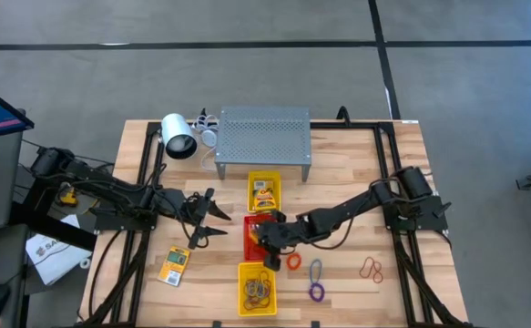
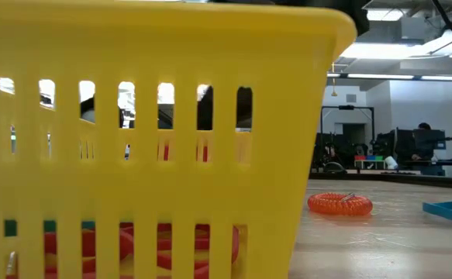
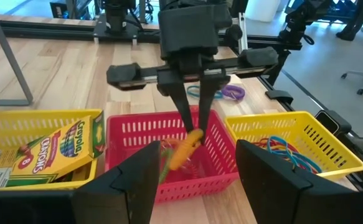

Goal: Pick & Place Office Desk Supplies
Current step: Put the yellow spring rubber band into the red bin

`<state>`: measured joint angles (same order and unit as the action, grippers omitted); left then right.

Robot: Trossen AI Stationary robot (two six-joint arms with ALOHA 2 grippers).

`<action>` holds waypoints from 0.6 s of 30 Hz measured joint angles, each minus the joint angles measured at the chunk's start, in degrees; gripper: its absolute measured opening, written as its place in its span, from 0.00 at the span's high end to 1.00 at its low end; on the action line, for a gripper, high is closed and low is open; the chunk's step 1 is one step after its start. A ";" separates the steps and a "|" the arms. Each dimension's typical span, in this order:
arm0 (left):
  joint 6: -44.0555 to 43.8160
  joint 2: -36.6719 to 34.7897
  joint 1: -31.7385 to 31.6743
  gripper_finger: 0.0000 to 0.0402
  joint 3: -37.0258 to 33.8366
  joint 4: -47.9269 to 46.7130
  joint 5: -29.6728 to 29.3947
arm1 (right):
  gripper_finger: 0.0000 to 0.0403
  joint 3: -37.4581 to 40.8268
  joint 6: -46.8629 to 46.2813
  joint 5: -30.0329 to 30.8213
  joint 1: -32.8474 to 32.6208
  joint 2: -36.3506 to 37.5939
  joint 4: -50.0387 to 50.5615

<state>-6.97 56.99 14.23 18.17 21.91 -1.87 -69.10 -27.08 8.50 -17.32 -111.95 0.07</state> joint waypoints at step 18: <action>0.01 0.00 -0.01 0.49 0.00 0.00 0.14 | 0.90 0.04 -1.49 -5.96 0.63 -0.17 1.21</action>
<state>-6.96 56.99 14.22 18.17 21.91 -1.73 -69.06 -28.57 2.55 -16.69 -112.12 1.28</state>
